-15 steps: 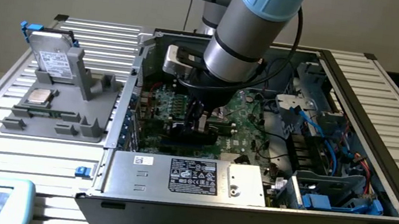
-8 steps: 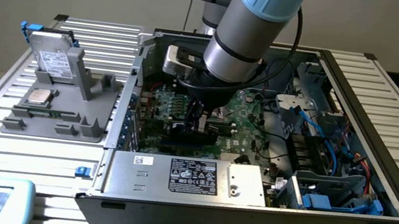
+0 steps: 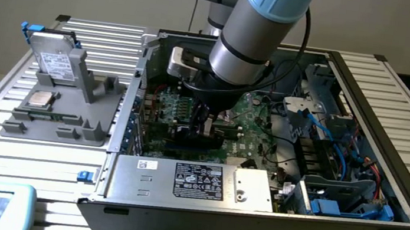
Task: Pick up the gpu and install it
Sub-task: 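Insert the gpu into the slot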
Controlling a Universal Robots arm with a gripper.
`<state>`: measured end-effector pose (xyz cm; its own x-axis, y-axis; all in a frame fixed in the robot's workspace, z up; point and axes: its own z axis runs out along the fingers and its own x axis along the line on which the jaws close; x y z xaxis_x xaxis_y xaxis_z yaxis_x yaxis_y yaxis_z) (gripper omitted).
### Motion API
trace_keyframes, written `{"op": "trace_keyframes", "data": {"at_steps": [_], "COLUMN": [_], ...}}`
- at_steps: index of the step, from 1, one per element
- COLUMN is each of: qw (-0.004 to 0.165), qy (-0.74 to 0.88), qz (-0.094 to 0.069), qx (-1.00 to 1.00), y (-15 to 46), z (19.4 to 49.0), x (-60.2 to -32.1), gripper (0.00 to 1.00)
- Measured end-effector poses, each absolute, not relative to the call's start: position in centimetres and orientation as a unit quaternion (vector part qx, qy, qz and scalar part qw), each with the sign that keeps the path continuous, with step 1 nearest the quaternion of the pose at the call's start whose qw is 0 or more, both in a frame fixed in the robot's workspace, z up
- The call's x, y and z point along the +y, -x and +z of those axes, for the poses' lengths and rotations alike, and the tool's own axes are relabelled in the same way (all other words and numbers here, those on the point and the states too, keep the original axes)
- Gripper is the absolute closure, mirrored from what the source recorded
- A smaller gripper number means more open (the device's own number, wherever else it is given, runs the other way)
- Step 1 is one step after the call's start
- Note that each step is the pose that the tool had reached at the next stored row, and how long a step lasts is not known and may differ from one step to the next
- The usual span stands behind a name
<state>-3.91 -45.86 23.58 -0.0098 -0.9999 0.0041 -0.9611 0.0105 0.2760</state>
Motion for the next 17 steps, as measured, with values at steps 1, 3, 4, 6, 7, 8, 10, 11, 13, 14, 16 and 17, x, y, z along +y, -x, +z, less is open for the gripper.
{"op": "trace_keyframes", "data": {"at_steps": [1,3,4,6,7,8,10,11,13,14,16,17], "qw": [0.100,0.100,0.100,0.100,0.100,0.100,0.100,0.100,0.100,0.100,0.100,0.100], "qy": [-0.697,-0.697,-0.697,-0.697,-0.698,-0.699,-0.700,-0.700,-0.700,-0.700,-0.700,-0.700], "qz": [-0.098,-0.098,-0.098,-0.097,-0.097,-0.097,-0.097,-0.097,-0.097,-0.097,-0.097,-0.097], "qx": [-0.704,-0.704,-0.704,-0.703,-0.703,-0.702,-0.701,-0.700,-0.700,-0.700,-0.700,-0.700], "y": [3.91,3.91,3.91,3.91,3.91,3.91,3.91,3.92,3.92,3.92,3.91,3.91], "z": [23.57,23.58,23.58,23.57,23.57,23.56,23.56,23.57,23.57,23.57,23.57,23.57], "x": [-45.86,-45.86,-45.86,-45.86,-45.86,-45.86,-45.86,-45.86,-45.86,-45.86,-45.86,-45.86], "gripper": [0.73,0.73,0.73,0.73,0.73,0.73,0.73,0.73,0.73,0.73,0.73,0.73]}}
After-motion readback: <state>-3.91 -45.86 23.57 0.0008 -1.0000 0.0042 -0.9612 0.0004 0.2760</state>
